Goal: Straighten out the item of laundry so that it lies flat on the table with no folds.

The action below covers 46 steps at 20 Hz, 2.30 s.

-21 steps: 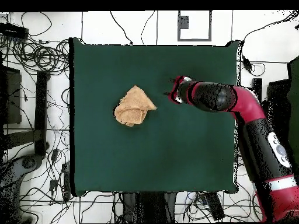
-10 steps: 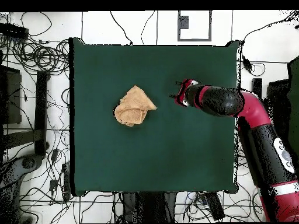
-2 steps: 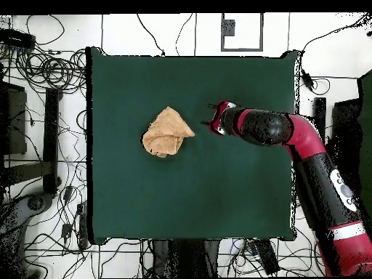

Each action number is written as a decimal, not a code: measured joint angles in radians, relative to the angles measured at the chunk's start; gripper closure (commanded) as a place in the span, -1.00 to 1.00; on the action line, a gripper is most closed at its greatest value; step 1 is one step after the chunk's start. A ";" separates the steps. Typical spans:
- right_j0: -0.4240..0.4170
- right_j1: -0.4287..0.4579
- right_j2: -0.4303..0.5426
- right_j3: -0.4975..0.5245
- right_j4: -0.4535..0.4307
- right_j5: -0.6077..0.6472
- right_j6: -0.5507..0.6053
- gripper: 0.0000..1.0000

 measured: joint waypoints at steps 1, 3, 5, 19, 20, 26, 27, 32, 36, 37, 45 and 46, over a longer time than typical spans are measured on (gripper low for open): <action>0.000 0.002 0.002 0.004 0.000 0.000 0.000 -1.00; 0.000 0.006 0.005 0.010 0.000 0.000 0.000 -1.00; 0.001 0.009 0.007 0.014 0.000 0.000 0.000 -1.00; 0.046 0.007 0.006 0.016 -0.005 0.003 0.000 -1.00; 0.052 0.004 0.005 0.016 -0.005 0.004 0.000 -1.00; 0.103 -0.020 0.003 0.014 -0.006 0.015 0.000 -1.00; 0.110 -0.022 0.002 0.012 -0.007 0.019 0.000 -1.00; 0.136 -0.034 -0.020 -0.003 -0.008 0.045 0.000 -1.00; 0.134 -0.036 -0.030 -0.009 -0.009 0.050 0.000 -1.00; 0.132 -0.036 -0.034 -0.012 -0.008 0.050 0.000 -1.00; 0.119 -0.033 -0.038 -0.016 -0.008 0.050 0.000 -1.00; 0.117 -0.031 -0.038 -0.016 -0.008 0.050 0.000 -1.00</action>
